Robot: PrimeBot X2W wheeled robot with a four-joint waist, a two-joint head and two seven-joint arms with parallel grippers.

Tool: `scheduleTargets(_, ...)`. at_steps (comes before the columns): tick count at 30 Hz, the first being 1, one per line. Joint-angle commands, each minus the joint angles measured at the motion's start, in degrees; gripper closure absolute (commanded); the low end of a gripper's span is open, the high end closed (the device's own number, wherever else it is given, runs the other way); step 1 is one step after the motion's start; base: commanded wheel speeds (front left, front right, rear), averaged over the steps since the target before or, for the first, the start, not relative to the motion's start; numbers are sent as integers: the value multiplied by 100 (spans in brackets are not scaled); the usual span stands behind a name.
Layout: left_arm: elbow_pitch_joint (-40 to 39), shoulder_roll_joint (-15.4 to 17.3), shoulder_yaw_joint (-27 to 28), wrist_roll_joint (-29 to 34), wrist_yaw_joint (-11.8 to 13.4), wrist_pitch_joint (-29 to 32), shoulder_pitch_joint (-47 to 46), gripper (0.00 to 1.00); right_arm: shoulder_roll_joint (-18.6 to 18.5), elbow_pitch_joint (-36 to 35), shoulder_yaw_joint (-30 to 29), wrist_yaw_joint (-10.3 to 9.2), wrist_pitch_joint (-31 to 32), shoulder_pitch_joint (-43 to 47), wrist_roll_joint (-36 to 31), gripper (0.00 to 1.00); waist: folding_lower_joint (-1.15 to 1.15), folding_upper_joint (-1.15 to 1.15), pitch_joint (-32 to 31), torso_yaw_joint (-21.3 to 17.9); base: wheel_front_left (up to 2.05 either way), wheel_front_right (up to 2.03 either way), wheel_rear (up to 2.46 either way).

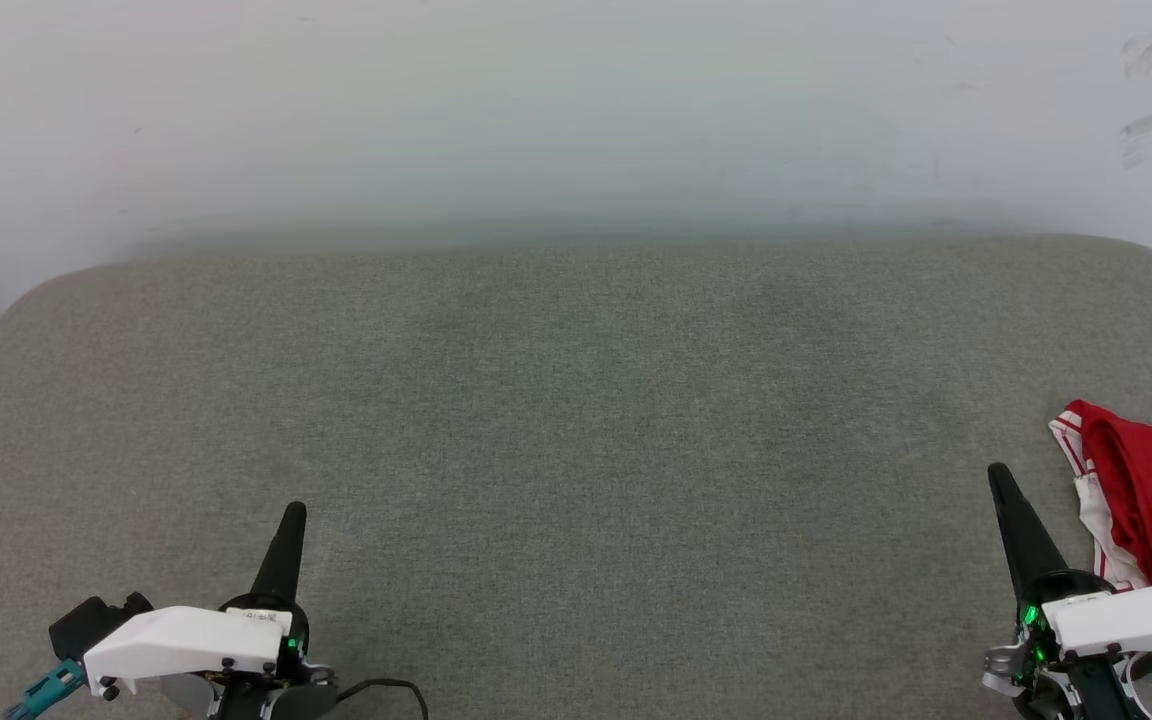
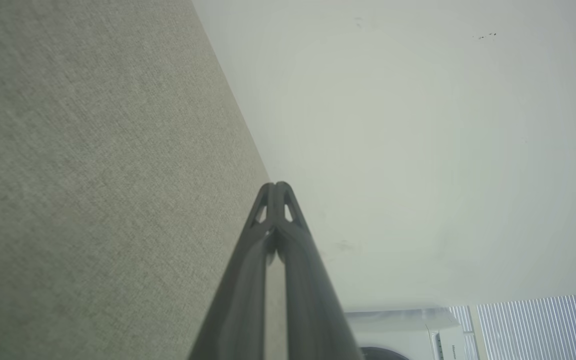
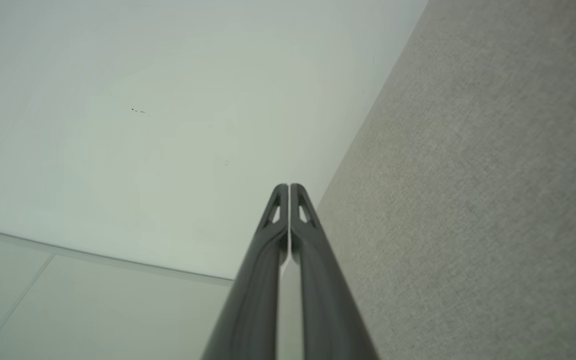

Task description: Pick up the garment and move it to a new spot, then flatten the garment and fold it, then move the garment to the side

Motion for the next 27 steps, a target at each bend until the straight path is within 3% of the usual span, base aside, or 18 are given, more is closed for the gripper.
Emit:
scheduleTargets(1,-8,-14,60,-143,-57,43,-124,100,18,11,-19,-1,27,-111,181,100,0,0,4,6,0,0,0)
scheduleTargets(27,51,-171,343,-1075,-293,330,-234,100,26,220,-87,-1,118,-273,1323,100,0,0,56,70,0,0,0)
